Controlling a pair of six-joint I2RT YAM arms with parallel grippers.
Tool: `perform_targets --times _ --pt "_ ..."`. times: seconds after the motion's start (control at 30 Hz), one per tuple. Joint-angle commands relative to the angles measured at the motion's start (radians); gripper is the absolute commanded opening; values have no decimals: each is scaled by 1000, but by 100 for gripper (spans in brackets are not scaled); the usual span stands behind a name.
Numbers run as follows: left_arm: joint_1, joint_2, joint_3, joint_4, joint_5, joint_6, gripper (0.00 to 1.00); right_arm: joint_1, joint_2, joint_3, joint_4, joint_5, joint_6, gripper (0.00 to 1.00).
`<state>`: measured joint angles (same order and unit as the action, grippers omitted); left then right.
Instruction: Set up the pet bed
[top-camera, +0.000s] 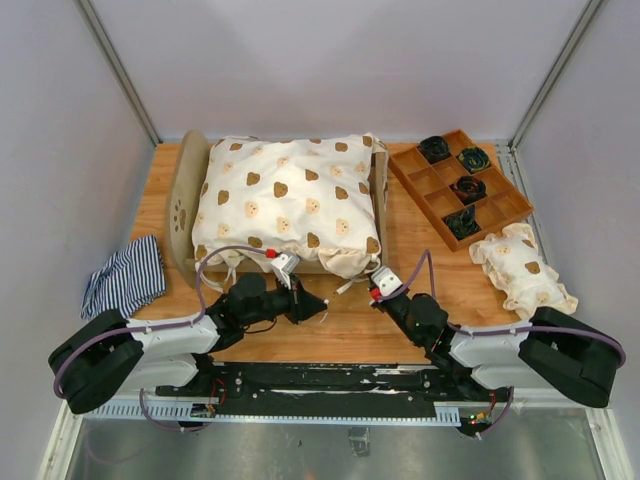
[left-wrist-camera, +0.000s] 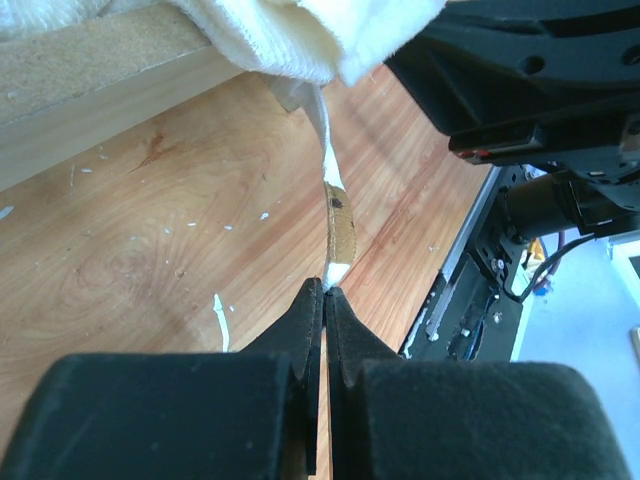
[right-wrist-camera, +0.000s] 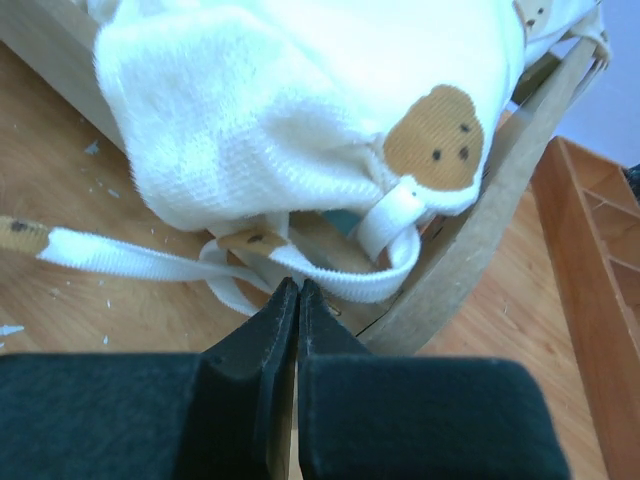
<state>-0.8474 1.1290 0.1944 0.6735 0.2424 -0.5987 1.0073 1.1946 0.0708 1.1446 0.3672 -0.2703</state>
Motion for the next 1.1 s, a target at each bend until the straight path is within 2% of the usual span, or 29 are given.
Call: perform_targets --times 0.0,0.27,0.43,0.5,0.57,0.73,1.07 --pt "7 5 -18 37 6 -1 0 -13 -28 -27 120 -17 -49 0" --pt "7 37 5 35 17 1 1 -13 -134 -80 69 -42 -42 0" --pt "7 26 42 30 39 6 28 -13 -191 -72 -16 -96 -104 0" --pt "7 4 72 4 33 19 37 -13 -197 -72 -36 -128 -132 0" --pt "7 -14 114 -33 27 42 40 -13 -195 -77 -42 -149 -145 0" --pt "7 -20 191 -79 5 87 42 -13 -190 -81 -50 -188 -174 0" --pt "7 146 326 -78 -89 158 40 -13 -218 -75 -116 -286 -282 0"
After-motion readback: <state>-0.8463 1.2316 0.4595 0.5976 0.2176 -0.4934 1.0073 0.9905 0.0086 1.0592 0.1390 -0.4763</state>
